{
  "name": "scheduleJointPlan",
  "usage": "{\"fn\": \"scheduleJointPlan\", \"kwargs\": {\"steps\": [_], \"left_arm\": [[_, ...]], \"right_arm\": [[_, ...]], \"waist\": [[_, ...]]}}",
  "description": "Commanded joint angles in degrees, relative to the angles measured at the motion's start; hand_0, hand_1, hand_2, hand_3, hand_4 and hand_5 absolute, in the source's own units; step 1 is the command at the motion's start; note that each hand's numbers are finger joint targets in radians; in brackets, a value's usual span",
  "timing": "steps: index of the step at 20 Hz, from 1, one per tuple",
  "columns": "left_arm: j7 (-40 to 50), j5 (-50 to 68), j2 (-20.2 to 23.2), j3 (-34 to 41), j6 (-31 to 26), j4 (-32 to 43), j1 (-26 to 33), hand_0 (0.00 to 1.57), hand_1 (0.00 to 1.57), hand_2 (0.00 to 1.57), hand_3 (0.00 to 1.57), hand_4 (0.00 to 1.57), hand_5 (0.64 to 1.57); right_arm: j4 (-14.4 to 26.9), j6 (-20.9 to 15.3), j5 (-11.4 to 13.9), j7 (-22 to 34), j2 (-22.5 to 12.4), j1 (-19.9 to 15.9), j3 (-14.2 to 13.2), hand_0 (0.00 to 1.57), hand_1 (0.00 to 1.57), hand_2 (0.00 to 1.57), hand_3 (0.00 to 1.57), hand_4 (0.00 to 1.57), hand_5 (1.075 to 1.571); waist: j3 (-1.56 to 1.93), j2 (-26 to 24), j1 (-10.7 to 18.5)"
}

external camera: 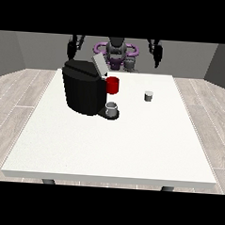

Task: Insert the coffee pod into the coffee machine and close the lid

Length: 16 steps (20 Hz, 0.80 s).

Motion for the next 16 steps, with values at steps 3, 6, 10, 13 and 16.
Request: {"fn": "scheduleJointPlan", "kwargs": {"steps": [3,6,10,13,16], "left_arm": [[-1.48,-3.62,4.84,-2.07,-4.20,-0.86,0.77,0.00,0.00,0.00,0.00,0.00,1.571],[-5.33,-5.23,11.95,0.22,-8.58,1.11,-0.04,0.00,0.00,0.00,0.00,0.00,1.571],[-7.67,-9.72,13.70,-1.36,-8.51,1.60,-1.46,0.00,0.00,0.00,0.00,0.00,1.571],[-7.84,-9.01,19.92,2.72,-12.37,5.11,-5.69,0.00,0.00,0.00,0.00,0.00,1.571],[-6.17,-11.47,21.54,3.06,-12.72,9.83,-8.54,0.00,0.00,0.00,0.00,0.00,1.571]], "right_arm": [[4.17,-0.62,0.25,-4.69,1.62,0.93,-0.53,0.00,0.00,0.00,0.00,0.00,1.571],[2.52,-0.21,-0.14,-2.38,1.39,0.21,-0.11,0.00,0.00,0.00,0.00,0.00,1.571],[2.06,-8.64,7.37,-2.83,1.66,-0.86,-0.54,0.00,0.00,0.00,0.00,0.00,1.571],[1.88,-10.10,10.31,-3.21,1.95,-2.00,1.14,0.00,0.00,0.00,0.00,0.00,1.571],[-0.76,-9.76,10.32,0.10,2.74,-3.59,2.61,0.00,0.00,0.00,0.00,0.00,1.571]], "waist": [[-0.91,0.11,0.94],[-0.93,0.68,-0.07],[-0.93,0.80,-1.37],[-0.94,3.69,-2.69],[-0.94,4.26,-5.02]]}}
